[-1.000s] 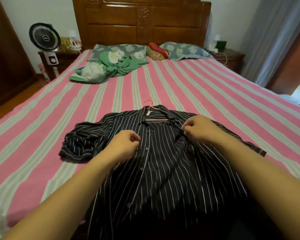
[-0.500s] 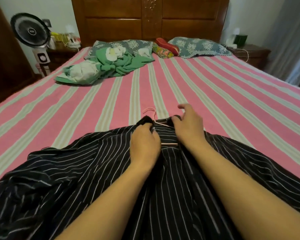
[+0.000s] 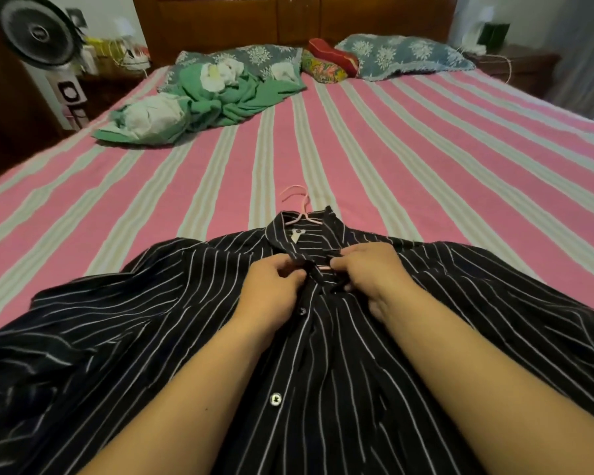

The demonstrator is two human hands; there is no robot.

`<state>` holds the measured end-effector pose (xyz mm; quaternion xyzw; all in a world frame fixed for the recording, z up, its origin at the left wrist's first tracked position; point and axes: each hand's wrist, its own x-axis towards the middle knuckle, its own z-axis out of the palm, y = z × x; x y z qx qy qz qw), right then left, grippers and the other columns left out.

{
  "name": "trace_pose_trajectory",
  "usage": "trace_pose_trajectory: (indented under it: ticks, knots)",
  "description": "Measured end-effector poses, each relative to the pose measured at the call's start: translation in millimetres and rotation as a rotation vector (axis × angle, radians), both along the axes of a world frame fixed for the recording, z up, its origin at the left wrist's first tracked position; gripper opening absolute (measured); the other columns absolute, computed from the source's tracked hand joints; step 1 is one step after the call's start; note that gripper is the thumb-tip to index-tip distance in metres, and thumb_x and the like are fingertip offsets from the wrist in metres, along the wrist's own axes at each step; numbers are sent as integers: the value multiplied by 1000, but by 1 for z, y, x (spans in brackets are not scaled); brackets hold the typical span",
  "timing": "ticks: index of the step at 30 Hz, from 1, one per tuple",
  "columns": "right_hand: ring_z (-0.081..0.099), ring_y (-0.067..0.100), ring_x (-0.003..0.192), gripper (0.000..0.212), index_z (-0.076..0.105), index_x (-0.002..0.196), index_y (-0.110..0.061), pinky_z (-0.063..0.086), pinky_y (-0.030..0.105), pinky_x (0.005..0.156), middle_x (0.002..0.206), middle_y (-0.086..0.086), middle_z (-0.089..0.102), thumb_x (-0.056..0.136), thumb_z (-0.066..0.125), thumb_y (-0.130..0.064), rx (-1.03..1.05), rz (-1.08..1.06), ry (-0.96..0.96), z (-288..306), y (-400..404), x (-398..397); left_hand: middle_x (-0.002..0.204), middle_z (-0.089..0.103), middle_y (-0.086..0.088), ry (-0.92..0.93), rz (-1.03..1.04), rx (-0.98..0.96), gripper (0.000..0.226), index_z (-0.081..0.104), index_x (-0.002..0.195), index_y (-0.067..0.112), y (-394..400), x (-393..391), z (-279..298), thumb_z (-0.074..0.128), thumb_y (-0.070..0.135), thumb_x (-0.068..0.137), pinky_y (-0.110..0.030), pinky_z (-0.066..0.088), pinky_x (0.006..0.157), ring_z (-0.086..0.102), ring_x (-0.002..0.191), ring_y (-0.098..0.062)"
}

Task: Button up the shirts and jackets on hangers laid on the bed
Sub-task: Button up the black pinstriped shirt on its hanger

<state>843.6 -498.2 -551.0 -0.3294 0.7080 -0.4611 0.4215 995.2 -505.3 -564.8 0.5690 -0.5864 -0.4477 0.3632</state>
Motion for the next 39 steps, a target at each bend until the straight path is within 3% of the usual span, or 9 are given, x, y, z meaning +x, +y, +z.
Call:
trace_pose_trajectory:
  ticks: [3, 6, 12, 17, 21, 24, 28, 33, 39]
  knots:
    - [59, 13, 61, 29, 60, 69, -18, 50, 25, 53, 70, 2, 60, 85, 65, 5, -43, -28, -290, 6, 4, -5, 96, 67, 3, 8, 128, -78, 37, 54, 112, 21, 3, -6, -3, 78, 11, 85, -29, 51, 86, 67, 89, -14]
    - [66, 10, 56, 20, 62, 78, -14, 54, 26, 58, 64, 0, 67, 88, 64, 3, -41, -19, -468, 9, 4, -10, 104, 66, 15, 72, 34, -198, 68, 43, 133, 37, 6, -7, -5, 78, 5, 83, -24, 54, 92, 67, 92, 0]
    - [71, 20, 75, 8, 66, 98, 1, 61, 35, 79, 75, 11, 74, 92, 63, 4, 23, 89, -580, 14, 6, -18, 95, 64, 15, -205, -82, -385, 18, 76, 95, 27, -16, 4, -11, 77, 11, 86, -32, 53, 90, 62, 88, -3]
    - [68, 29, 92, 14, 64, 100, 4, 60, 42, 87, 91, 21, 70, 88, 61, 11, 82, 124, -721, 17, 7, -27, 135, 53, -1, -727, -205, -859, 11, 64, 87, 22, -21, 14, 1, 75, 23, 85, -44, 34, 106, 38, 132, -27]
    - [70, 28, 85, 20, 61, 101, 3, 64, 40, 73, 89, 20, 70, 87, 58, 16, 78, 198, -588, 19, 8, -21, 89, 63, 9, -772, -398, -695, 15, 47, 90, 29, -24, 17, 9, 59, 24, 98, -40, 17, 122, 57, 98, -11]
    - [71, 28, 79, 29, 55, 109, 2, 63, 45, 79, 85, 19, 67, 84, 59, 17, 56, 251, -414, 17, 8, -10, 96, 66, 5, -717, -390, -619, 8, 64, 105, 28, -27, 19, 0, 59, 25, 99, -40, 38, 103, 56, 98, -19]
    - [67, 25, 71, 40, 49, 118, 1, 62, 45, 80, 80, 15, 65, 82, 65, 10, 12, 224, -218, 13, 7, 5, 104, 59, -1, -778, -388, -573, 17, 67, 109, 18, -32, 19, -11, 52, 24, 103, -39, 40, 89, 49, 100, -25]
    - [69, 32, 73, 22, 59, 79, -11, 60, 42, 69, 80, 12, 71, 63, 68, -22, 37, 100, 322, -4, 8, 31, 98, 51, 12, -814, -312, -490, 16, 58, 103, 26, -24, 14, -5, 43, 29, 105, -33, 25, 88, 47, 106, -17]
    - [71, 20, 59, 17, 58, 76, -13, 60, 33, 58, 69, 7, 69, 80, 72, -3, -50, 14, 29, -10, 9, 28, 96, 69, 9, -468, -353, -191, 13, 69, 93, 24, -24, 13, 13, 60, 29, 100, -33, 47, 90, 63, 98, -13]
